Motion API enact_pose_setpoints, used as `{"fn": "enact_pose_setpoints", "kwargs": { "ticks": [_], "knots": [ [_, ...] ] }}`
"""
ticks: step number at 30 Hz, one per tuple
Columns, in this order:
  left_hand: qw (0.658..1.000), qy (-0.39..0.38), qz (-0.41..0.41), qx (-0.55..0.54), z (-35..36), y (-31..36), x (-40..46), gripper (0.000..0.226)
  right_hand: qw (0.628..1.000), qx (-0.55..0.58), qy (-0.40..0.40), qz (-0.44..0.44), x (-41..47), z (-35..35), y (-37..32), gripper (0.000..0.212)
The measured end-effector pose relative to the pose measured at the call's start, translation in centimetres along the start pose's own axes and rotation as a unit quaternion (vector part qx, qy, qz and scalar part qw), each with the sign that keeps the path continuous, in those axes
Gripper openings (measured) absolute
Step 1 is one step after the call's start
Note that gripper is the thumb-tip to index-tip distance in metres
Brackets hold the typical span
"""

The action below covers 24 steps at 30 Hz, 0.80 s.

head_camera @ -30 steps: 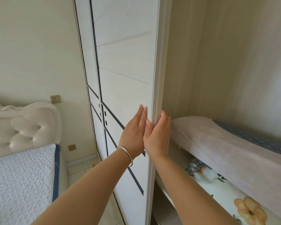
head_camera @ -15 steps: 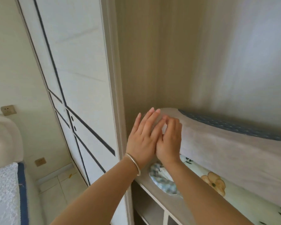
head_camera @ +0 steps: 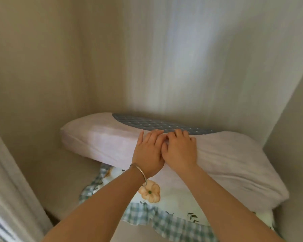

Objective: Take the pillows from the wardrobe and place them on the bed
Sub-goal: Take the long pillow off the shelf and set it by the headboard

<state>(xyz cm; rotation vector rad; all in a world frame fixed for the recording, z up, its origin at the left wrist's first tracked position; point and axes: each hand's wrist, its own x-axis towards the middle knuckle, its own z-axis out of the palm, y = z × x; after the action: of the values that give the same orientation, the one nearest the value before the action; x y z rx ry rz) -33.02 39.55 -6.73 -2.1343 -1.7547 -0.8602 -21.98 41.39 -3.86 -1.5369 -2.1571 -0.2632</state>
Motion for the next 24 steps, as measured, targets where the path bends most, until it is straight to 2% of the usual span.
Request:
{"fn": "enact_pose_setpoints", "kwargs": {
  "ticks": [5, 9, 11, 13, 15, 17, 19, 22, 24],
  "knots": [
    [0.995, -0.014, 0.046, -0.084, -0.4, -0.9, 1.4, 0.038, 0.993, 0.078, -0.082, 0.034, 1.1, -1.1, 0.4, 0.035],
    [0.985, -0.038, -0.068, -0.153, -1.0, -1.8, 3.7, 0.033, 0.984, 0.084, -0.150, 0.052, 1.4, -1.7, 1.1, 0.031],
    [0.985, -0.109, -0.109, -0.074, -0.9, -2.0, 4.2, 0.037, 0.981, 0.086, -0.171, 0.043, 0.9, -1.9, 1.2, 0.032],
    [0.976, -0.185, -0.116, -0.001, -0.6, -1.9, 3.4, 0.046, 0.974, 0.096, -0.203, 0.035, 0.5, -2.1, 1.1, 0.032],
    [0.972, -0.208, -0.104, 0.027, -0.2, -1.6, 2.0, 0.052, 0.960, 0.120, -0.251, 0.038, 0.5, -2.5, 1.1, 0.026],
    [0.976, -0.192, -0.094, 0.042, -0.1, -1.6, 0.5, 0.054, 0.949, 0.141, -0.278, 0.045, 1.3, -3.2, 0.8, 0.025],
    [0.981, -0.163, -0.092, 0.049, -0.1, -1.7, -1.1, 0.055, 0.962, 0.127, -0.238, 0.033, 2.3, -3.5, 0.6, 0.023],
    [0.990, -0.094, -0.094, 0.051, 0.3, -2.2, -3.6, 0.058, 0.993, 0.081, -0.091, -0.011, 4.5, -3.2, 0.7, 0.024],
    [0.994, -0.049, -0.091, 0.040, 0.7, -2.4, -5.6, 0.056, 0.997, 0.065, -0.042, -0.027, 6.5, -2.6, 1.2, 0.027]
  ]
}}
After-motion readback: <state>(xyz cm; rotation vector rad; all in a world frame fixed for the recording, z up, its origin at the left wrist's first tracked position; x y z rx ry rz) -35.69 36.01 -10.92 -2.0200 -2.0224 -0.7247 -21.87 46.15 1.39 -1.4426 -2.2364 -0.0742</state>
